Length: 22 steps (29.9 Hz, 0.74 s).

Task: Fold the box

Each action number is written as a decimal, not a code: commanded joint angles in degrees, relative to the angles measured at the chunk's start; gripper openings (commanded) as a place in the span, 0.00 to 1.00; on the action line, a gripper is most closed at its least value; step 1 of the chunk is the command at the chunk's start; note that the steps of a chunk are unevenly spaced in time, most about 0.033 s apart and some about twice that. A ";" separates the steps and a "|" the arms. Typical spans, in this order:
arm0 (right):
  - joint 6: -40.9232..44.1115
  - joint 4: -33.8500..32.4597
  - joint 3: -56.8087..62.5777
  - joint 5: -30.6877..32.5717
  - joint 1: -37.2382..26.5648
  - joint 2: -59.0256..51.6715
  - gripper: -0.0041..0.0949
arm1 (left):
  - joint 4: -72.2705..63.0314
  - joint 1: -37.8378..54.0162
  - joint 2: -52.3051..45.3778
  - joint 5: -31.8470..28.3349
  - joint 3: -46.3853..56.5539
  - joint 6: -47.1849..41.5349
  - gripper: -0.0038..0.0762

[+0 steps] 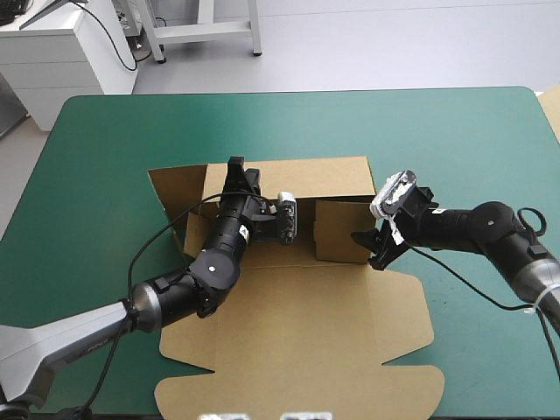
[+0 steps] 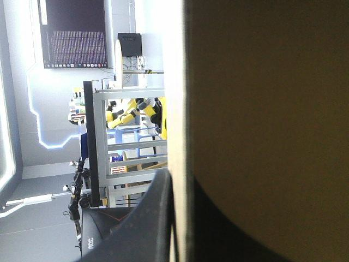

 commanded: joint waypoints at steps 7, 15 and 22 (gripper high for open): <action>13.77 -6.75 -1.53 -16.26 8.26 -1.09 0.68 | 0.47 -0.41 -1.69 0.73 -1.01 -0.63 0.04; 28.04 -17.92 -1.53 -17.99 11.48 -0.70 0.38 | 0.27 -2.43 -1.69 1.17 -1.01 -0.77 0.04; 27.88 -17.80 -1.53 -14.83 11.48 -0.70 0.02 | -0.33 -3.86 -1.69 1.78 -1.01 -0.77 0.05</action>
